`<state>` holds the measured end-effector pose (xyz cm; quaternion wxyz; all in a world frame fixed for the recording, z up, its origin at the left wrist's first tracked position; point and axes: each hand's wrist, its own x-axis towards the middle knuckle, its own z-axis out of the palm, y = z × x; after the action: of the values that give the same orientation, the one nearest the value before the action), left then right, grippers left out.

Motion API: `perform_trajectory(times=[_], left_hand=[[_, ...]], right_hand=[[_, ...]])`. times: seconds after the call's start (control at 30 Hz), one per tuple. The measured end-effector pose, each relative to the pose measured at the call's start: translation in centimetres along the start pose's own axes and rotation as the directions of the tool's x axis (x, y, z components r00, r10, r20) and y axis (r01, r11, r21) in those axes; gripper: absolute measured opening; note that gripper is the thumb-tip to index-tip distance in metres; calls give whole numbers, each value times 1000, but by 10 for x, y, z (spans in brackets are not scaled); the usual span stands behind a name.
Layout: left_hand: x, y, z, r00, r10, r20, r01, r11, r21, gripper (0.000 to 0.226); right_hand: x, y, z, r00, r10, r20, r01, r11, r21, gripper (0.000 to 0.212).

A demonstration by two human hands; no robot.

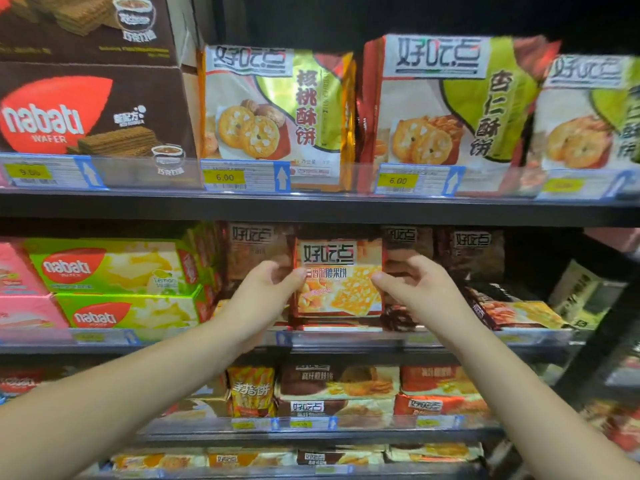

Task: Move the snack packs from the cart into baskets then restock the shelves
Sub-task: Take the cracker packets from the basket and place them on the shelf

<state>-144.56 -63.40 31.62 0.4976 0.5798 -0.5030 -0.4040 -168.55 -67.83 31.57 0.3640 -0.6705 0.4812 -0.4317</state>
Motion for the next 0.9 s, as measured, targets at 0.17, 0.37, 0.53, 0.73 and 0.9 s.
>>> perform_trajectory(times=[0.17,0.37,0.53,0.73,0.9], left_hand=[[13,10,20,992,-53,112,28,975,219,14],[31,14,24,995,-102,18,86,906,414,22],[33,9,20,991,-119,-60,132,850,510,42],[39,-3,16,994,-104,-38,108,835,539,39],[45,-10,13,995,-101,14,78,846,527,29]], right_hand=[[21,17,-8,994,-14,-110,-8,980,-200,38],[44,22,5,990,7,-139,-29,987,-160,29],[61,25,11,991,31,-133,-53,985,-167,22],[69,26,18,992,70,-102,-92,970,-226,26],[69,26,21,993,68,-97,-89,968,-233,22]])
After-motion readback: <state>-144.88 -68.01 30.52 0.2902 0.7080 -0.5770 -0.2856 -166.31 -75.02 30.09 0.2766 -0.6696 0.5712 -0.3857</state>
